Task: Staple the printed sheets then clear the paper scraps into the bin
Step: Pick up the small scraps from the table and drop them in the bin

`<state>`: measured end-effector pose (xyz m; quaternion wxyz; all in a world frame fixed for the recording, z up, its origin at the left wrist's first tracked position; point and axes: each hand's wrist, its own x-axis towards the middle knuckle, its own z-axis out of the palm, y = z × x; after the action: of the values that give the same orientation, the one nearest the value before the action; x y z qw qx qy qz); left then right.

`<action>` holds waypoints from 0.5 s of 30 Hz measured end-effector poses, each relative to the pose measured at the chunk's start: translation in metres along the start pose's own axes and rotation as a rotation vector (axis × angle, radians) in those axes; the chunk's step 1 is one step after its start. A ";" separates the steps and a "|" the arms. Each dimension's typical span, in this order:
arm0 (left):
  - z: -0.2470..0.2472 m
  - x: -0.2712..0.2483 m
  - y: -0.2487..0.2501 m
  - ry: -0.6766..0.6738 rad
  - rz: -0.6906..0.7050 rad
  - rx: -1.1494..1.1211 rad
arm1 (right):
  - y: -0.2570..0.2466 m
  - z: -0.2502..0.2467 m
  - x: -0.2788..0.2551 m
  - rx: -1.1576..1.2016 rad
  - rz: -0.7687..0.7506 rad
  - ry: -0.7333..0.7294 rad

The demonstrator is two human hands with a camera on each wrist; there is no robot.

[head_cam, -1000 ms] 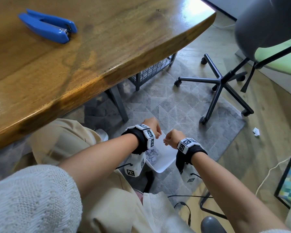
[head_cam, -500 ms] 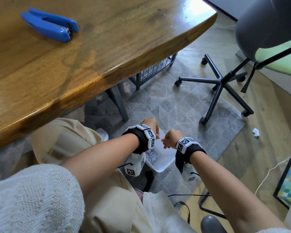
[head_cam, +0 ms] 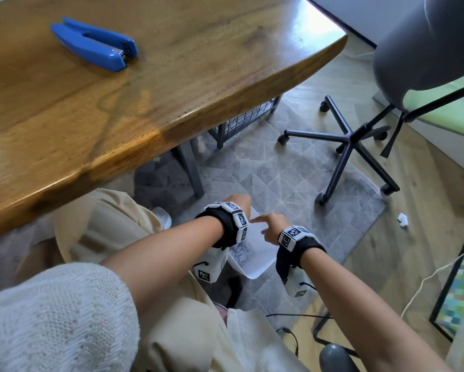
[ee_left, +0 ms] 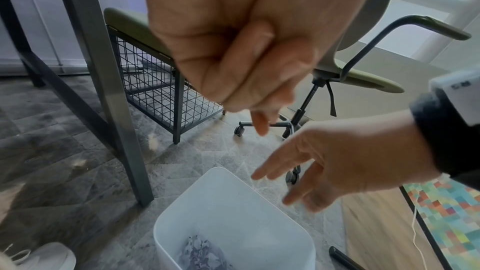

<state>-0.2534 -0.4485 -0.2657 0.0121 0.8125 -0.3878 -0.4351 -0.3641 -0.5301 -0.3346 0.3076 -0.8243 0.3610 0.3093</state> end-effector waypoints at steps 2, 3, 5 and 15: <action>-0.002 0.000 -0.002 -0.025 0.036 0.023 | -0.001 -0.001 -0.003 0.065 0.008 0.018; -0.005 -0.002 -0.002 -0.037 0.069 0.023 | -0.002 -0.002 -0.003 0.099 0.039 0.021; -0.006 -0.006 -0.004 -0.045 0.062 0.036 | -0.006 -0.005 -0.005 0.072 0.065 0.081; -0.025 -0.027 -0.024 0.013 0.045 -0.179 | -0.043 -0.051 -0.033 -0.050 -0.225 -0.009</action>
<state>-0.2290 -0.4223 -0.2397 0.0972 0.8018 -0.3655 -0.4626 -0.3335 -0.5304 -0.2660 0.3212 -0.8657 0.2570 0.2853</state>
